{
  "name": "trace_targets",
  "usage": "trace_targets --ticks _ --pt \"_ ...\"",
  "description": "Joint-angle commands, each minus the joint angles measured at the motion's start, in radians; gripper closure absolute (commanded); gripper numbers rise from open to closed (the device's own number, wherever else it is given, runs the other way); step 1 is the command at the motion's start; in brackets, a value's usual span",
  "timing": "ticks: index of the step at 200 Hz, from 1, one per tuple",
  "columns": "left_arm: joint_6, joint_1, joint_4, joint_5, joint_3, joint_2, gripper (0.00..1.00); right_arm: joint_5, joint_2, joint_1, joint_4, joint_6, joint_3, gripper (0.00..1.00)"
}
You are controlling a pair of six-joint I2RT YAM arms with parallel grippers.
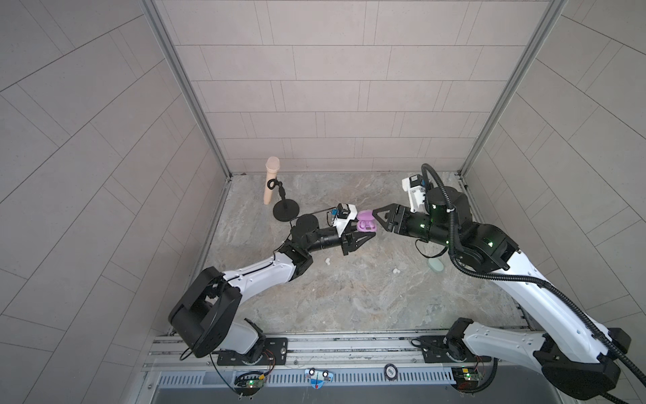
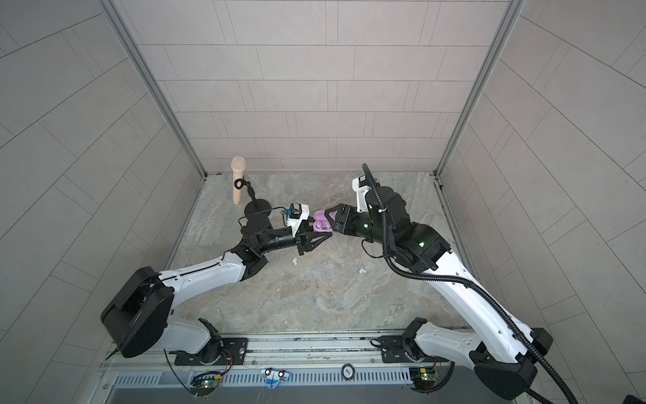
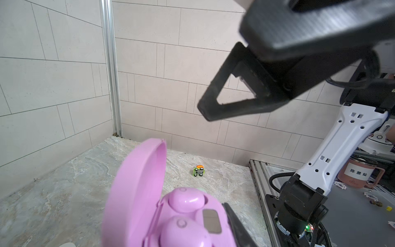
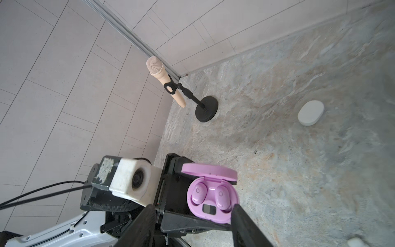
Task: Insert wireless bluetooth earbuds into charging case
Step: Close the charging case.
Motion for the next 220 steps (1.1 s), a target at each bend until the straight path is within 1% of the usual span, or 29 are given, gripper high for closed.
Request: trace_targets --ticks 1,17,45,74,92,132,165,185,194,220 --pt "0.011 -0.004 0.023 0.019 -0.018 -0.041 0.80 0.014 0.063 -0.043 -0.123 -0.087 0.051 0.39" --pt "0.012 -0.005 0.012 0.029 -0.028 -0.048 0.80 -0.018 0.120 -0.066 -0.140 -0.117 0.095 0.39" --pt "0.019 -0.015 -0.003 0.037 -0.030 -0.051 0.80 -0.081 0.209 -0.066 -0.156 -0.149 0.180 0.40" --pt "0.014 -0.019 0.008 0.037 -0.028 -0.048 0.80 -0.113 0.238 -0.048 -0.180 -0.161 0.214 0.41" --pt "0.023 -0.019 -0.001 0.032 -0.028 -0.055 0.80 -0.110 0.229 -0.027 -0.205 -0.159 0.200 0.43" --pt "0.031 -0.019 -0.009 0.028 -0.025 -0.057 0.80 -0.086 0.167 0.015 -0.224 -0.114 0.113 0.46" --pt "0.033 -0.019 -0.011 0.026 -0.026 -0.059 0.80 -0.060 0.146 0.034 -0.229 -0.104 0.078 0.46" --pt "0.034 -0.019 -0.012 0.026 -0.028 -0.061 0.80 -0.050 0.158 0.055 -0.234 -0.107 0.079 0.46" --pt "0.034 -0.019 -0.011 0.026 -0.026 -0.061 0.80 -0.050 0.164 0.061 -0.228 -0.104 0.079 0.45" --pt "0.039 -0.019 -0.023 0.027 -0.026 -0.061 0.80 -0.044 0.172 0.073 -0.217 -0.097 0.108 0.34"
